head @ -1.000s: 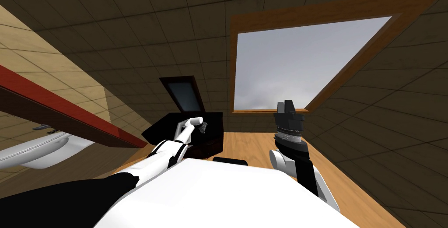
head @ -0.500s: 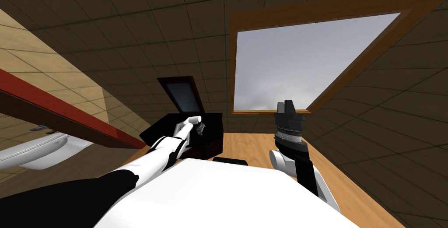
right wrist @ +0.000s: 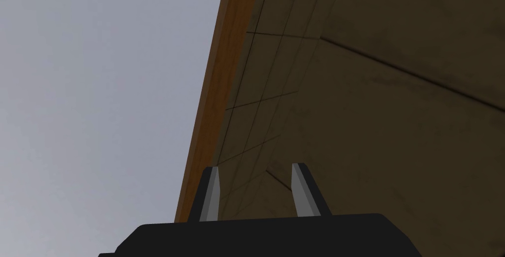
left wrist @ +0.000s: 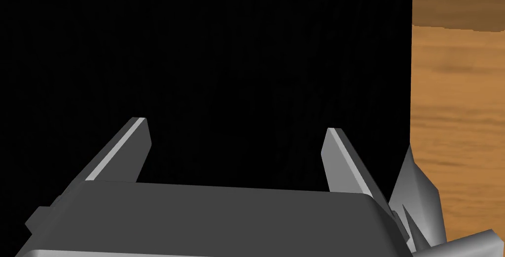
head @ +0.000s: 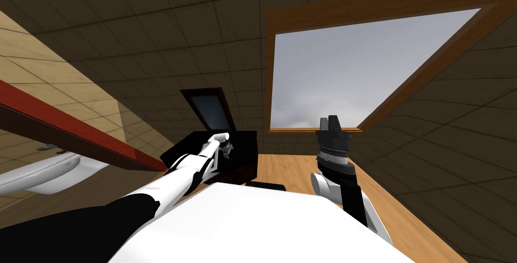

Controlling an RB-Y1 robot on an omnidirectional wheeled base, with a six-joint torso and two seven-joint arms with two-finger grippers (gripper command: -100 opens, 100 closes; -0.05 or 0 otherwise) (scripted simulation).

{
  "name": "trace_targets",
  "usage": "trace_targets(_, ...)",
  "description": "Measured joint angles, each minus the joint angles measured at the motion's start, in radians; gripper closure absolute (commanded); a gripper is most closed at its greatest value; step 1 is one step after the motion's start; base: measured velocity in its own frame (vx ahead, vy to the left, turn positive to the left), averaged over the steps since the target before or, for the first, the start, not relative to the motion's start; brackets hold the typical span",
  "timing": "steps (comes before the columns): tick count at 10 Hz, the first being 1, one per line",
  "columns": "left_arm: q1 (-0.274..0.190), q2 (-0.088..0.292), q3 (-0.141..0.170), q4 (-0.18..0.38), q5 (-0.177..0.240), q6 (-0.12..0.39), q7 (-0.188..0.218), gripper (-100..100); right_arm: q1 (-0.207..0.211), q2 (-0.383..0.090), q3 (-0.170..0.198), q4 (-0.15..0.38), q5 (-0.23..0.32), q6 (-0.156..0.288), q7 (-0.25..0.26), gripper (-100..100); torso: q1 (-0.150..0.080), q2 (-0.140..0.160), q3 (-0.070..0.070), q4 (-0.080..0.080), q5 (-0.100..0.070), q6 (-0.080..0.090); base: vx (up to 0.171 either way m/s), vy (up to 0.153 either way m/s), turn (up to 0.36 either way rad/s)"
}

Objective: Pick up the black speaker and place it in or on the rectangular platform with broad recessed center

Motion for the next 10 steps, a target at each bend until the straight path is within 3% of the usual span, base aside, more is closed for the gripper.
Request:
trace_targets(1, 0.000, 0.001, 0.000, 0.002, 0.000, 0.004, -0.001, 0, 0.000, 0.000, 0.000, 0.000, 0.000, 0.000, 0.000, 0, 0.000, 0.001, 0.000, 0.000, 0.000, 0.000, 0.000, 0.000, 0.000)
trace_targets(2, 0.000, 0.001, 0.000, 0.001, 0.000, 0.004, -0.001, -100, 0.000, 0.000, 0.000, 0.000, 0.000, 0.000, 0.000, 0, 0.000, 0.001, 0.001, 0.000, 0.000, 0.000, -0.004, 0.005, -0.016)
trace_targets(5, 0.020, -0.029, -0.001, 0.032, -0.016, -0.050, 0.002, -100, 0.000, 0.000, 0.000, 0.000, 0.000, 0.000, 0.000, 0, 0.000, 0.001, 0.001, 0.000, 0.000, 0.000, -0.003, 0.004, -0.012)
trace_targets(6, 0.021, -0.030, -0.001, 0.032, -0.017, -0.054, 0.003, 100, 0.000, 0.000, 0.000, 0.000, 0.000, 0.000, 0.000, 0, 0.000, 0.001, 0.001, 0.000, 0.000, 0.000, 0.000, 0.000, 0.000)
trace_targets(10, 0.021, -0.030, -0.001, 0.033, -0.017, -0.053, 0.003, 100, 0.000, 0.000, 0.000, 0.000, 0.000, 0.000, 0.000, 0, 0.000, 0.001, 0.001, 0.000, 0.000, 0.000, 0.000, 0.000, 0.000)
